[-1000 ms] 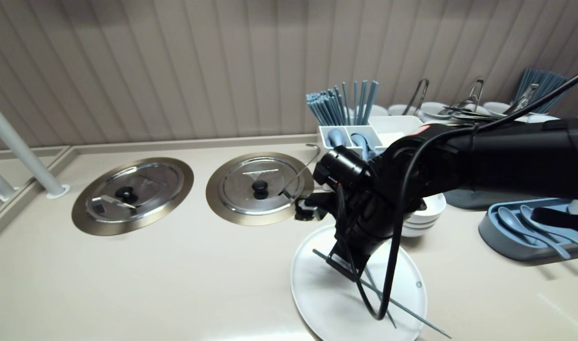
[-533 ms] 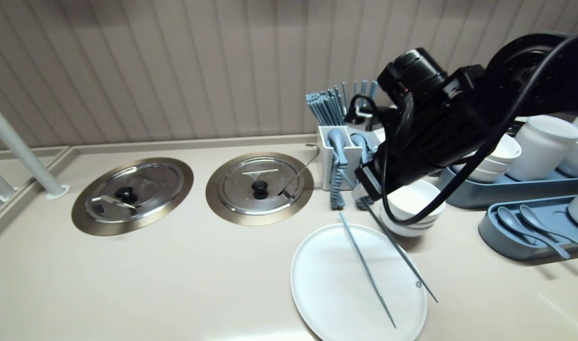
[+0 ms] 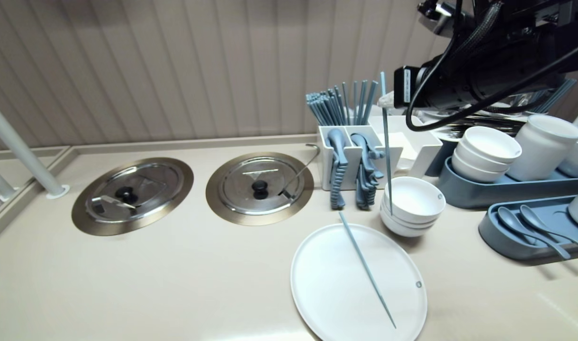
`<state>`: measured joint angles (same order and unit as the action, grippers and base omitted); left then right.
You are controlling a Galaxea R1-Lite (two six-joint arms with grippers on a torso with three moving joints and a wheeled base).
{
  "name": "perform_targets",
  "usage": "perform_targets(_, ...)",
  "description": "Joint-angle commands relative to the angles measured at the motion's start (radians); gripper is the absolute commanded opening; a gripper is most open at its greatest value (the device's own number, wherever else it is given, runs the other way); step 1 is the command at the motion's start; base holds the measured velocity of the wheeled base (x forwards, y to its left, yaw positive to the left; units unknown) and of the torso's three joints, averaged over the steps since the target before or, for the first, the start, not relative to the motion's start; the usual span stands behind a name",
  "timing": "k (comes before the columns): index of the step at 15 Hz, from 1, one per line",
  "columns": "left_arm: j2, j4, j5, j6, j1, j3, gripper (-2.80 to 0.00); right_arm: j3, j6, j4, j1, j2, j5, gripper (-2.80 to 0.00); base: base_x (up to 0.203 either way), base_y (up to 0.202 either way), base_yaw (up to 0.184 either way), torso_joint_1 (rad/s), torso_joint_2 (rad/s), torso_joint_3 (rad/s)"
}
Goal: Put the chopsticks back from the plate
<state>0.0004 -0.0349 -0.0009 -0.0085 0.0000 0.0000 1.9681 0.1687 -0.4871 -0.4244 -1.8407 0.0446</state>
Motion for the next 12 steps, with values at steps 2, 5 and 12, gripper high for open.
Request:
perform_targets(2,0.000,0.000,0.001,-0.001,0.000,0.008,-2.80,-0.007,0.036,0.097,0.004,0.011,0.080,-2.80,0.000,0.000,0.000,0.000,0.00,0.000)
perform_targets(5,0.000,0.000,0.001,-0.001,0.000,0.008,-2.80,-0.008,0.039,0.234,0.015,-0.024,0.153,-2.80,0.000,0.000,0.000,0.000,0.00,0.000)
perform_targets(12,0.000,0.000,0.001,-0.001,0.000,0.008,-2.80,-0.007,0.032,0.791,0.098,-0.223,0.198,-2.80,0.000,0.000,0.000,0.000,0.00,0.000)
